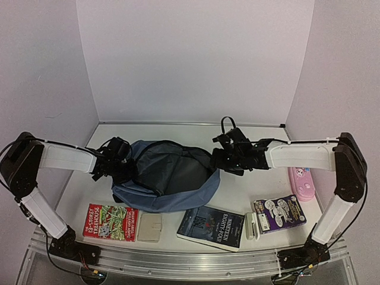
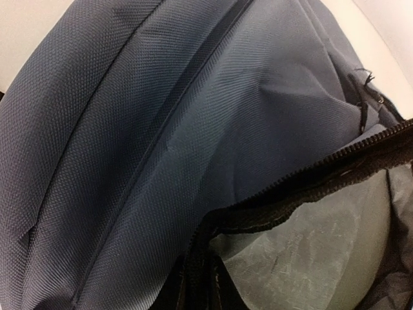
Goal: Pack the student bag
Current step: Adjust the student bag at the center of the board.
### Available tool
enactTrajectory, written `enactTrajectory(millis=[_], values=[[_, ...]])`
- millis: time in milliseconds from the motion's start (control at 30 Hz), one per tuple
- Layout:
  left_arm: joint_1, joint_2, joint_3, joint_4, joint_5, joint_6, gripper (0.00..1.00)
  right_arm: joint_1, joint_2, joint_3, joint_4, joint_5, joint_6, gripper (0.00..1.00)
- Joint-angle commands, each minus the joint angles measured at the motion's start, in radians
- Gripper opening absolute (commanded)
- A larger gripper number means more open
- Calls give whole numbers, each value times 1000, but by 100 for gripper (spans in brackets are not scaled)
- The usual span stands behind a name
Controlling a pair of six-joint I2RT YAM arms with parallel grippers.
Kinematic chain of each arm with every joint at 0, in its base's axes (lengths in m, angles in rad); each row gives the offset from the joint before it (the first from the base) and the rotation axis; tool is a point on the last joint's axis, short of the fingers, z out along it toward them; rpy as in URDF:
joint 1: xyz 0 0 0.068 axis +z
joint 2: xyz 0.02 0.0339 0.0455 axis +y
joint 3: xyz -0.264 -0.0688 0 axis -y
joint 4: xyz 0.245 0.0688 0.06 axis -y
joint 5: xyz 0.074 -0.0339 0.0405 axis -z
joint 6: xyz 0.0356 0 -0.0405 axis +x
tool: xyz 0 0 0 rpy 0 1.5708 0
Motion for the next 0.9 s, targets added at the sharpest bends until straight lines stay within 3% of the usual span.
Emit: enactTrajectory(millis=[0, 267, 400, 733, 867], values=[[9, 1, 48, -85, -28, 42, 17, -12, 46, 21, -26, 21, -12, 78], [9, -20, 118, -80, 15, 192, 57, -13, 83, 29, -25, 10, -31, 60], [9, 35, 202, -99, 46, 225, 64, -12, 88, 24, -23, 9, -25, 52], [20, 145, 395, -94, 154, 332, 71, -12, 84, 7, -18, 3, -26, 46], [33, 179, 424, -97, 196, 358, 56, -12, 98, 6, -8, -6, -26, 42]])
